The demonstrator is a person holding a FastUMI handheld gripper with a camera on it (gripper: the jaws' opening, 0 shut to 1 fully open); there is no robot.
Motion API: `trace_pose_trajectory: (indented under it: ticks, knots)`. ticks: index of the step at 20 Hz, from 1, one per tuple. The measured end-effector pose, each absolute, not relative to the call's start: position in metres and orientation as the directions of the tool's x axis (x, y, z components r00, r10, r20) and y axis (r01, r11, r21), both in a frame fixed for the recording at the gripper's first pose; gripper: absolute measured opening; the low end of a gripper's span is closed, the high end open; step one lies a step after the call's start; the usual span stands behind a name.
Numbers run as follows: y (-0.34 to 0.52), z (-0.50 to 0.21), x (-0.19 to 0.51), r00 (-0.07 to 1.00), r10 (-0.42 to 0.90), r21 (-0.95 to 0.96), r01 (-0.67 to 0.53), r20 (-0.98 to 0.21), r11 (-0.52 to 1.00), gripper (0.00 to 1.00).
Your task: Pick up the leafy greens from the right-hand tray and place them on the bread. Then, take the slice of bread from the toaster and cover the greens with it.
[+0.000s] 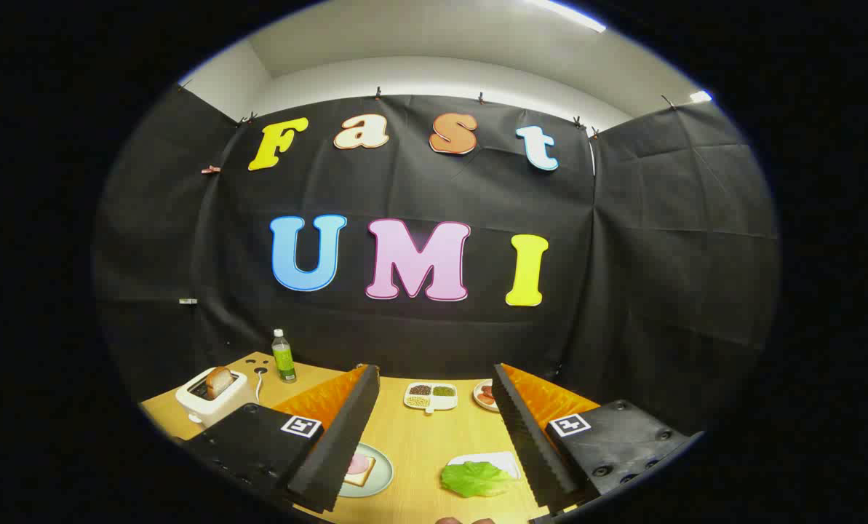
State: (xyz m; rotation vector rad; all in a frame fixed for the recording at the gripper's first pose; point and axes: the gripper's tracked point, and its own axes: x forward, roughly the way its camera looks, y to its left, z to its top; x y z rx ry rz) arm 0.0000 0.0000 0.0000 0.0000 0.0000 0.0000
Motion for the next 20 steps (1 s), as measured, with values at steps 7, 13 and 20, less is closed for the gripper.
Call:
trace_pose_trajectory:
  ticks: [7,13,20]
  knots:
    - [0.016,-0.015,0.004,0.998,0.014,0.025,-0.013,-0.066,1.000,0.98]
    - [0.003,-0.024,0.011,0.996,0.045,0.017,-0.044,-0.081,0.999,0.97]
    - [-0.025,-0.044,0.041,0.991,0.051,0.017,-0.049,-0.122,0.999,0.98]
